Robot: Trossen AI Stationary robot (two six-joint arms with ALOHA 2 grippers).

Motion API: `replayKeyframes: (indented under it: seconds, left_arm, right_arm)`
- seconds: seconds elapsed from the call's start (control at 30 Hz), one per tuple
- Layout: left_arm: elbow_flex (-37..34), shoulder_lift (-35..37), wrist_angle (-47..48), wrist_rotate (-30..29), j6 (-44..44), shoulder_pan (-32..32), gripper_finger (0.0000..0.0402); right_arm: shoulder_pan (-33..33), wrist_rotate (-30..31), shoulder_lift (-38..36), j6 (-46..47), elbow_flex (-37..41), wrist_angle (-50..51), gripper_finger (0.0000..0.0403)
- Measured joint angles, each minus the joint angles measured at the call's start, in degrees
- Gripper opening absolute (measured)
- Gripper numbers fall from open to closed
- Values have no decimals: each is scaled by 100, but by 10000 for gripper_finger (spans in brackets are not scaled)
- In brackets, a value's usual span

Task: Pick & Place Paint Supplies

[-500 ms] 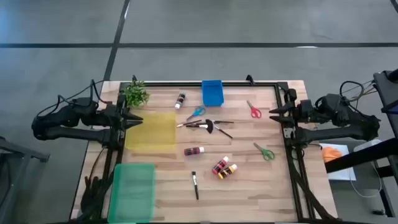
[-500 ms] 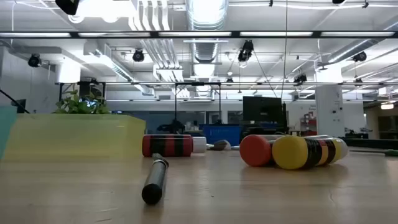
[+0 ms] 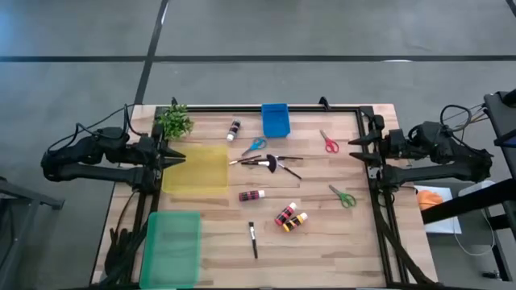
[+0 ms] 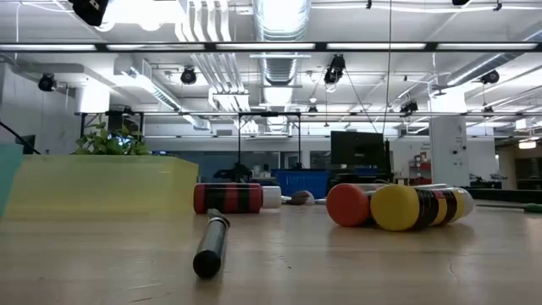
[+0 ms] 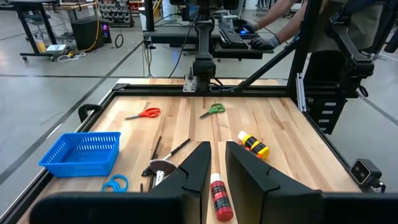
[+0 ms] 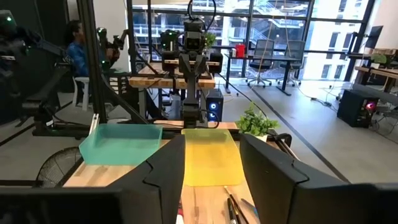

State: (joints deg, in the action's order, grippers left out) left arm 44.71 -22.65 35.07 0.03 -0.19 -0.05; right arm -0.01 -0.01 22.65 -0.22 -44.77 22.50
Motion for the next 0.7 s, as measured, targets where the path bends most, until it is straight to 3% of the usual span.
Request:
replayKeyframes:
  seconds: [0.27, 0.7]
  left_arm:
    - [-2, 0, 0, -2, 2, 0, 61]
    - [-4, 0, 2, -2, 20, 0, 61]
  right_arm:
    - [0, 0, 0, 1, 0, 0, 180]
    - [0, 0, 0, -20, 0, 0, 182]
